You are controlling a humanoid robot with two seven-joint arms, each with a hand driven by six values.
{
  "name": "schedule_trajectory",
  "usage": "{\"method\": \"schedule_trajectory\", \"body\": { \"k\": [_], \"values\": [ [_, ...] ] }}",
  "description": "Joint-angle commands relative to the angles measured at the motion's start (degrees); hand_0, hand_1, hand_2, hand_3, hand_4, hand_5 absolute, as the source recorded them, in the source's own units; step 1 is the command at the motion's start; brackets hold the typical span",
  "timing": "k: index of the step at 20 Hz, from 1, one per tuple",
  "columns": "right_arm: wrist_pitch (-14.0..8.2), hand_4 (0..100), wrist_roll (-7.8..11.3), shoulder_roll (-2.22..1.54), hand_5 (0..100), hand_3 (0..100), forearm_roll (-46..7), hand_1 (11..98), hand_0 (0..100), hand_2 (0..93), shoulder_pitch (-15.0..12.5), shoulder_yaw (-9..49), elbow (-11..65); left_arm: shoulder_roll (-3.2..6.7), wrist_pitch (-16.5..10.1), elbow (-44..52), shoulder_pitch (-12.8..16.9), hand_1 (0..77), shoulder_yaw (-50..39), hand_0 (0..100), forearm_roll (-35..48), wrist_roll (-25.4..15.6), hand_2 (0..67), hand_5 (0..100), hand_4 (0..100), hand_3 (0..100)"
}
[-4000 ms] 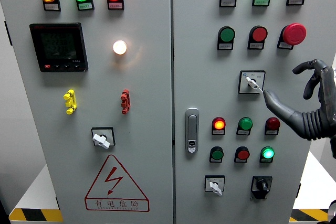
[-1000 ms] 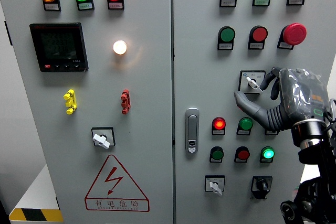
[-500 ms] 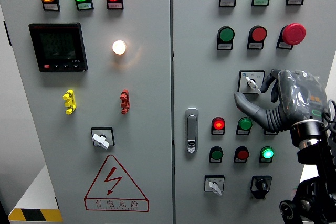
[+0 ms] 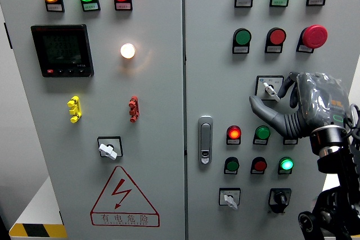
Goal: Rotate and turn off gray switch
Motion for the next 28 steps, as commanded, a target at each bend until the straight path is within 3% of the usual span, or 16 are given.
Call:
{"method": "schedule_trajectory", "body": {
  "k": [1,4,6,10,12,28],
  "values": [
    [0.1,100,-0.19,0.0,99,93,-0.1,28.7,0,68.7,0.0,0.0,0.0,0.0,0.0,0.0,0.0,0.0,0.0,0,0.1,0.0,13.2,12,10,18],
    [0.1,100,-0.37,0.0,99,93,0.0,29.7,3,69.7,0.1,0.0,-0.1,0.0,0.0,0.0,0.0,0.0,0.0,0,0.0,0.0,13.2,12,10,18],
    [0.0,100,-0.37,0.0,99,93,0.0,30.3,16,70.1,0.1,0.0,-0.1,0.0,0.0,0.0,0.0,0.0,0.0,0,0.1,0.0,13.2,12,10,18],
    [0.0,100,-0.37,0.0,99,93,0.0,30.6,30,70.4,0.4,0.0,-0.2,0.0,0.0,0.0,0.0,0.0,0.0,0,0.0,0.0,13.2,12,10,18],
    [0.0,100,-0.37,0.0,99,93,0.0,29.6,44,71.0,0.4,0.0,-0.3,0.0,0.0,0.0,0.0,0.0,0.0,0,0.1,0.0,13.2,12,10,18],
    [0.0,100,-0.37,0.0,99,94,0.0,28.9,58,71.7,0.8,-0.2,-0.6,0.0,0.0,0.0,0.0,0.0,0.0,0,0.1,0.0,13.2,12,10,18]
  ]
}}
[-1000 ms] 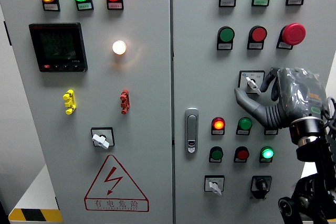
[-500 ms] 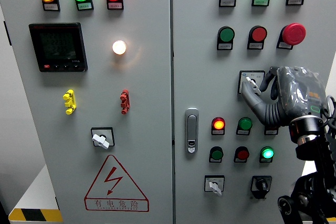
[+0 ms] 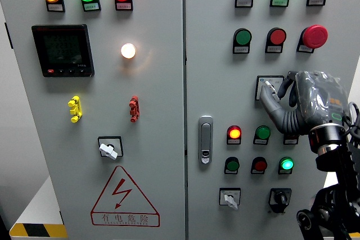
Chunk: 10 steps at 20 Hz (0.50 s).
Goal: Rotate and turn off gray switch
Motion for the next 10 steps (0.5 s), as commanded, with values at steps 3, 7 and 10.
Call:
{"method": "schedule_trajectory", "body": {
  "k": [3,7,10],
  "values": [
    [0.0,100,0.0,0.0,99,94,0.0,29.0,59,71.9,0.0,0.0,0.0,0.0,0.0,0.0,0.0,0.0,0.0,0,0.0,0.0,13.2,12,10,18],
    [0.0,100,0.0,0.0,99,94,0.0,28.7,61,72.2,0.0,0.0,0.0,0.0,0.0,0.0,0.0,0.0,0.0,0,0.0,0.0,13.2,12,10,18],
    [0.0,100,0.0,0.0,99,94,0.0,28.5,62,72.3,0.0,0.0,0.0,0.0,0.0,0.0,0.0,0.0,0.0,0,0.0,0.0,13.2,12,9,18]
  ]
}}
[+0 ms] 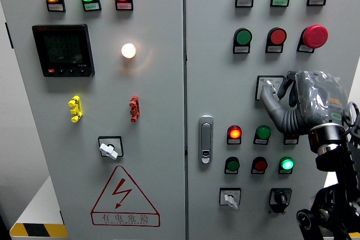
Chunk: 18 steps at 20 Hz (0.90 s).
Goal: Rotate and turn off gray switch
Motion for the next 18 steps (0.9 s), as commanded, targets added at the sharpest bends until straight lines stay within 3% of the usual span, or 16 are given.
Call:
{"method": "schedule_trajectory", "body": {
  "k": [1,18],
  "values": [
    [0.0,100,0.0,0.0,99,94,0.0,28.4,62,72.3,0.0,0.0,0.0,0.0,0.0,0.0,0.0,0.0,0.0,0,0.0,0.0,13.2,12,9,18],
    [-0.1,100,0.0,0.0,99,94,0.0,29.2,69,68.0,0.0,0.0,0.0,0.0,0.0,0.0,0.0,0.0,0.0,0,0.0,0.0,13.2,12,10,18]
  ]
}}
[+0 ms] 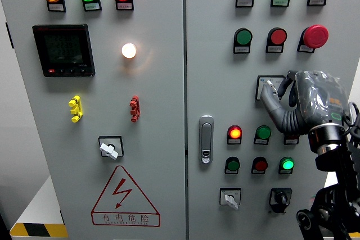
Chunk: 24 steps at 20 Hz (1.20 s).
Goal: Rotate and turn off gray switch
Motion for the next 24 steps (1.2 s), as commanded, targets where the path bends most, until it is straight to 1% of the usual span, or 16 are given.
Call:
{"method": "schedule_trajectory", "body": {
  "k": [1,7,12,13,17,21,24],
  "values": [
    [0.0,100,0.0,0.0,99,95,0.0,29.1,70,68.0,0.0,0.0,0.0,0.0,0.0,0.0,0.0,0.0,0.0,0,-0.1,0.0,13.2,12,10,18],
    [0.0,100,0.0,0.0,99,96,0.0,27.7,74,67.9,0.0,-0.1,0.0,0.0,0.0,0.0,0.0,0.0,0.0,0,-0.1,0.0,13.2,12,10,18],
    [0.0,100,0.0,0.0,99,98,0.0,27.0,76,70.4,0.0,-0.4,0.0,0.0,0.0,0.0,0.0,0.0,0.0,0,0.0,0.0,13.2,12,10,18],
    [0.0,100,0.0,0.0,99,99,0.1,26.6,77,72.2,0.0,-0.4,0.0,0.0,0.0,0.0,0.0,0.0,0.0,0,-0.1,0.0,13.2,12,10,18],
    [0.0,100,0.0,0.0,99,100,0.1,25.9,78,73.0,0.1,-0.4,0.1,0.0,0.0,0.0,0.0,0.0,0.0,0,0.0,0.0,13.2,12,10,18],
    [0.0,100,0.0,0.0,99,100,0.1,25.6,79,76.1,0.2,-0.4,0.1,0.0,0.0,0.0,0.0,0.0,0.0,0,0.0,0.0,13.2,12,10,18],
    [0.0,100,0.0,0.0,99,100,0.1,25.4,80,76.4,0.3,-0.4,0.1,0.0,0.0,0.0,0.0,0.0,0.0,0,0.0,0.0,13.2,12,10,18]
  ]
}}
